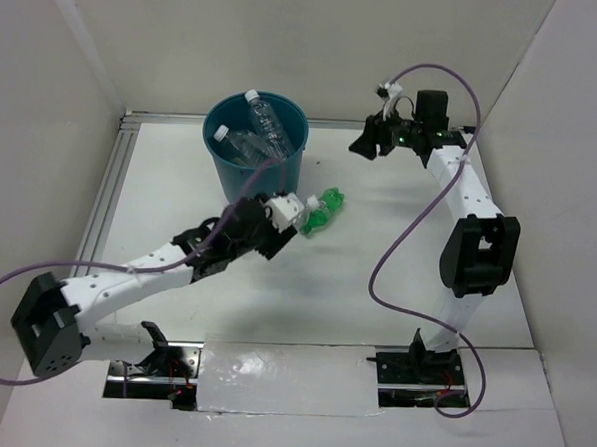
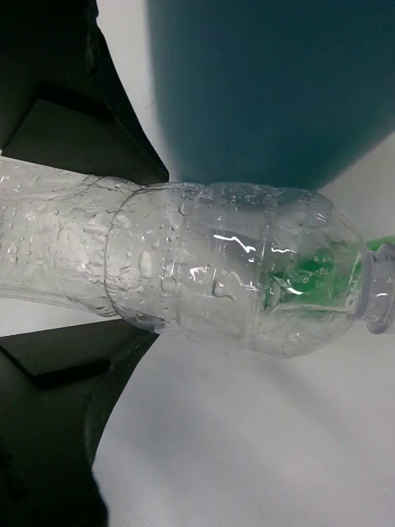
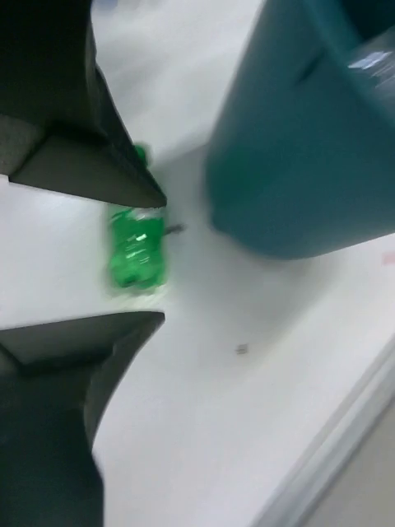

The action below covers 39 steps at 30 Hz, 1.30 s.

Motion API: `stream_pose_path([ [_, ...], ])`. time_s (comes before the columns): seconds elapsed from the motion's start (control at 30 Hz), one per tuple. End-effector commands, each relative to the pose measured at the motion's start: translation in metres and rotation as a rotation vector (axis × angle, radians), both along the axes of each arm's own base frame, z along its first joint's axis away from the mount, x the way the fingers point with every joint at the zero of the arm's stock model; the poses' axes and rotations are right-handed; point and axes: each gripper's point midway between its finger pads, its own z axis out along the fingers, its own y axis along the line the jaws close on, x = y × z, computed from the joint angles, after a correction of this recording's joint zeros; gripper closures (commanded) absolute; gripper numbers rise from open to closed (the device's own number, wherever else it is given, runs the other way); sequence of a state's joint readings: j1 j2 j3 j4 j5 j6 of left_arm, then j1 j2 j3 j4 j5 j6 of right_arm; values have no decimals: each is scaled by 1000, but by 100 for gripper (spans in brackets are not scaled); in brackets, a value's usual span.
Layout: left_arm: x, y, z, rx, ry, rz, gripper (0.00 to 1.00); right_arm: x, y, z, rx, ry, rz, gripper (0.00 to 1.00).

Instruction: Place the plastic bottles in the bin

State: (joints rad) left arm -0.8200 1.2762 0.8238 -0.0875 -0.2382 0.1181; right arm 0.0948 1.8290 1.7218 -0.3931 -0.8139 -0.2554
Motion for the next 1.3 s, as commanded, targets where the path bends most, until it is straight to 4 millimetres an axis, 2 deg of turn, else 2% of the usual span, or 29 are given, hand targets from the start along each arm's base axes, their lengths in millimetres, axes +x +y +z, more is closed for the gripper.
stream_pose_path([
  [0.0, 14, -22, 146, -349, -198, -14, 100, -16, -14, -32, -87, 20, 15, 37],
  [0.07, 30, -15, 192, -472, -259, 25, 100, -20, -18, -54, -105, 78, -1, 25],
  [0.1, 38, -14, 221, -532, -300, 37, 100, -18, -20, -55, -115, 78, -15, 18],
  [0.13, 52, -2, 234, -569, -333, 98, 100, -17, -22, -66, -110, 132, -51, 12],
  [0.17, 61, 1, 255, -665, -364, 129, 100, -17, -18, -73, -108, 159, -55, 6],
  [0.2, 70, 9, 269, -718, -388, 166, 100, -22, -13, -78, -102, 189, -53, 0],
  [0.23, 88, 23, 270, -750, -396, 237, 100, -21, -15, -84, -103, 212, -70, 0],
  [0.27, 98, 28, 275, -821, -383, 281, 100, -21, -12, -88, -101, 239, -100, 0],
  [0.3, 106, 35, 288, -872, -410, 317, 100, -25, -12, -95, -96, 268, -106, 0],
  [0.33, 118, 45, 287, -890, -410, 374, 100, -29, -7, -99, -92, 288, -102, 0],
  [0.37, 133, 46, 274, -886, -389, 417, 98, -27, -8, -101, -84, 303, -125, 0],
  [0.43, 147, 49, 274, -922, -385, 474, 97, -30, -4, -110, -87, 332, -129, 0],
  [0.53, 171, 52, 253, -930, -351, 539, 87, -33, -1, -115, -84, 353, -139, 0],
  [0.63, 187, 56, 246, -933, -338, 578, 57, -34, 6, -119, -56, 400, -157, 0],
  [0.67, 187, 58, 244, -919, -330, 594, 36, -30, 8, -124, -31, 440, -180, 0],
  [0.7, 190, 59, 239, -908, -324, 610, 25, -29, 9, -124, -16, 461, -193, 0],
  [0.73, 190, 59, 242, -908, -324, 610, 16, -27, 10, -131, -2, 493, -208, 0],
  [0.77, 190, 60, 242, -898, -329, 608, 1, -28, 12, -134, 24, 542, -234, 0],
  [0.93, 169, 70, 280, -896, -405, 563, 1, -29, 33, -166, 13, 677, -350, 0],
  [0.97, 157, 76, 294, -906, -433, 552, 1, -27, 34, -177, 0, 711, -401, 0],
  [1.03, 142, 80, 302, -904, -455, 534, 1, -31, 44, -182, -4, 739, -427, 0],
  [1.07, 124, 87, 318, -928, -477, 515, 1, -29, 49, -186, 9, 750, -447, 0],
  [1.1, 113, 88, 321, -930, -485, 502, 1, -30, 52, -193, 3, 768, -466, 0],
  [1.13, 106, 91, 309, -915, -469, 508, 1, -30, 60, -195, -7, 768, -482, 0],
  [1.17, 95, 92, 308, -918, -465, 498, 1, -27, 58, -205, -41, 768, -529, 0],
  [1.2, 84, 92, 308, -926, -465, 484, 1, -26, 62, -209, -52, 764, -545, 0],
  [1.23, 66, 103, 304, -927, -470, 492, 1, -27, 71, -210, -61, 758, -548, 0],
  [1.27, 55, 98, 294, -913, -439, 478, 1, -27, 72, -211, -74, 747, -558, 0],
])
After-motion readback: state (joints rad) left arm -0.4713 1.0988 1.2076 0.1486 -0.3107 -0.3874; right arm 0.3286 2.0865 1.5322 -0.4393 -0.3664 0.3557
